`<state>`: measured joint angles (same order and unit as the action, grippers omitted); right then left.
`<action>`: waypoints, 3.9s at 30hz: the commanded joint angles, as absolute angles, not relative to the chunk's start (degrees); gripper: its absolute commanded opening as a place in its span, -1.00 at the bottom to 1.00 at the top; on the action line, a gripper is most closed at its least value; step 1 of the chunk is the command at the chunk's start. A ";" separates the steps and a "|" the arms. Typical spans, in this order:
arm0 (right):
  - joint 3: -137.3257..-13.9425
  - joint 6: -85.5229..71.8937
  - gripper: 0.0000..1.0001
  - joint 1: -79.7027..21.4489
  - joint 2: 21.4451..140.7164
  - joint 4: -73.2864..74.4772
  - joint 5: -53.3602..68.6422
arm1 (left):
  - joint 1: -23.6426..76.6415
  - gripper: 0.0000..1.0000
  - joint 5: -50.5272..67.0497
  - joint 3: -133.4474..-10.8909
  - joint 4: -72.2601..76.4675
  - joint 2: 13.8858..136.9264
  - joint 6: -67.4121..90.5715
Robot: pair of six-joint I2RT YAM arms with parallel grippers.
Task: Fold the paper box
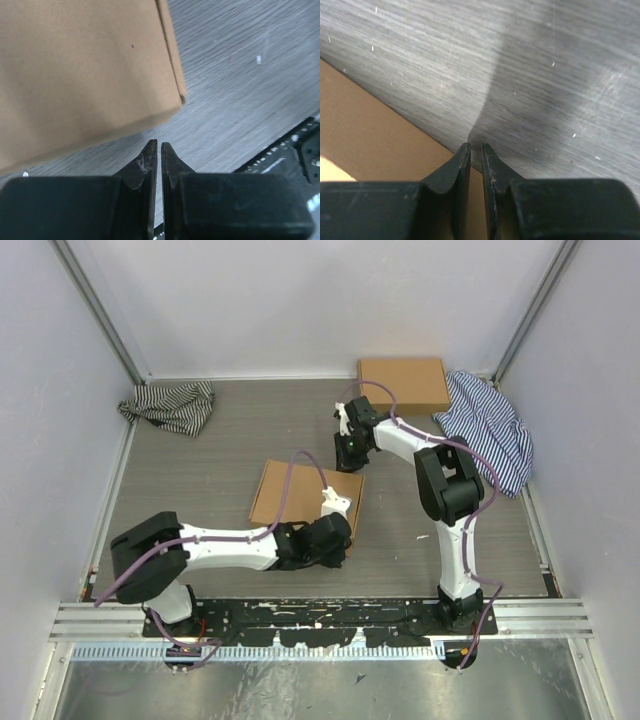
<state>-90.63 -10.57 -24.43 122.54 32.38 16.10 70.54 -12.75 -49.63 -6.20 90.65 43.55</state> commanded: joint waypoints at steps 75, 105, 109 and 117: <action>-92.37 -18.72 -0.20 -31.15 99.37 41.07 -3.90 | 82.29 -0.22 -44.53 -64.46 -26.97 91.02 35.98; -46.44 -27.63 1.00 -31.29 43.85 35.76 -24.87 | 56.73 0.96 -44.77 -53.43 -61.52 40.54 31.79; -44.94 -27.82 0.99 -31.28 43.75 34.99 -24.55 | 45.97 0.96 -35.19 -53.01 -57.51 43.14 26.77; -44.51 -27.42 1.00 -31.29 42.54 34.79 -25.26 | 41.36 0.96 -31.90 -51.91 -57.49 40.65 28.22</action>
<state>-44.01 -26.89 -31.05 43.99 36.40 -22.70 41.82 -33.69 -52.47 -59.05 44.03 28.88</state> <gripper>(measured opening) 0.998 0.978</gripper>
